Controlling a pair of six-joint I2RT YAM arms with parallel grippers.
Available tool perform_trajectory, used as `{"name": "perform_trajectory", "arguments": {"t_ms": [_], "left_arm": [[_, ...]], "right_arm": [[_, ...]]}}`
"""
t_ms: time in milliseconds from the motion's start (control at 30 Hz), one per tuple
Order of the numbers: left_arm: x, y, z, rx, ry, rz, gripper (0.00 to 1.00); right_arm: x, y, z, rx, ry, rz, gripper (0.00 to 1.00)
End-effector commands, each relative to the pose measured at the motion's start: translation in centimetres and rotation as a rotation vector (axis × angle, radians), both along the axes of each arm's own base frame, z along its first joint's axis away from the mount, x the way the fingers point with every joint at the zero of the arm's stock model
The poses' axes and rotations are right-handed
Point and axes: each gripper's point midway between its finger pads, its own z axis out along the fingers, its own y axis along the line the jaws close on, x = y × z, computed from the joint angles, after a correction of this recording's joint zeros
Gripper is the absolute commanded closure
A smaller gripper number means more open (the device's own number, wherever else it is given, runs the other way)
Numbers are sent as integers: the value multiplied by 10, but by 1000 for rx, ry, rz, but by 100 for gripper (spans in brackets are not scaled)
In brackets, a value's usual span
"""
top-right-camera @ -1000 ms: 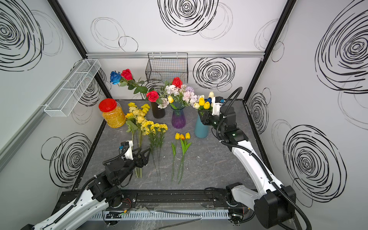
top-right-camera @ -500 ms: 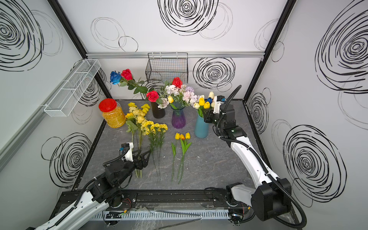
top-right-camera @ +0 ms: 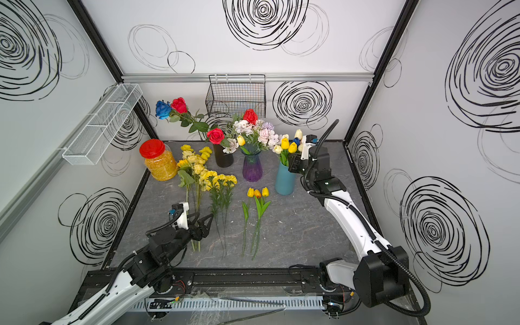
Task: Pick out yellow flowers from the vase
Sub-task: Pick up the flower from the vase.
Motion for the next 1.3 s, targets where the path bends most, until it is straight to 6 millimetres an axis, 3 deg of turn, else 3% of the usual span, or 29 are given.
{"name": "perform_trajectory", "arguments": {"t_ms": [0, 167, 600, 1100, 1267], "left_arm": [[2, -1, 7, -33, -26, -2, 18], [1, -1, 7, -40, -29, -1, 18], [1, 1, 4, -41, -26, 5, 17], [2, 2, 6, -59, -21, 21, 16], [2, 1, 7, -62, -22, 14, 16]], "right_arm": [[9, 0, 19, -2, -84, -18, 71], [13, 3, 19, -19, -97, -25, 73], [12, 3, 22, -50, -131, -53, 95], [-4, -3, 45, -21, -176, -58, 100], [-3, -5, 38, -18, -158, -54, 100]]}}
